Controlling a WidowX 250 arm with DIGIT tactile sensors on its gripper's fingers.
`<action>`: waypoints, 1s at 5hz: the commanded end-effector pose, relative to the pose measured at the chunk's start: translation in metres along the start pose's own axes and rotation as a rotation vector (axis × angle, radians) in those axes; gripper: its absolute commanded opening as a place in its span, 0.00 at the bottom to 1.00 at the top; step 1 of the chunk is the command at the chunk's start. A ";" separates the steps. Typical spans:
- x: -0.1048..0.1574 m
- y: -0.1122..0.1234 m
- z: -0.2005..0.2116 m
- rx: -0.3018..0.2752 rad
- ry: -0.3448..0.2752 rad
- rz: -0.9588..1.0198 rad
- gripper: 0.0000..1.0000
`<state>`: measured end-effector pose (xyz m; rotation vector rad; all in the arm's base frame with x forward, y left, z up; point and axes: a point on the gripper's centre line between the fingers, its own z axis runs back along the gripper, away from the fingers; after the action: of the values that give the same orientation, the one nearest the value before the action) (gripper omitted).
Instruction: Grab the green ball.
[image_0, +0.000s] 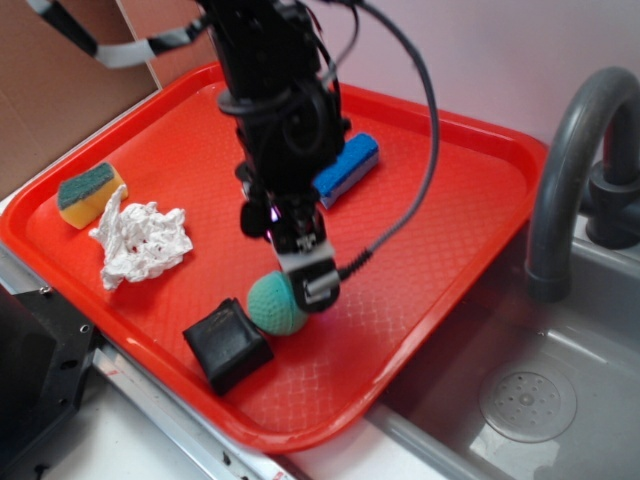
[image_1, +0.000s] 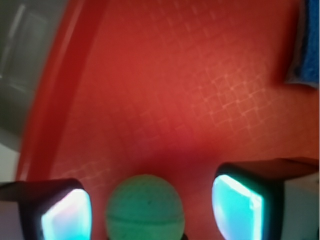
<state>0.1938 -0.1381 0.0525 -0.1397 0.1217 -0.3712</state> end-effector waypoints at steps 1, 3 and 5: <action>-0.014 -0.014 -0.016 -0.010 0.043 -0.088 1.00; -0.021 -0.019 -0.028 0.071 0.105 -0.068 1.00; -0.019 -0.018 -0.023 0.119 0.099 -0.018 0.00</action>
<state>0.1658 -0.1428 0.0236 0.0189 0.2412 -0.4012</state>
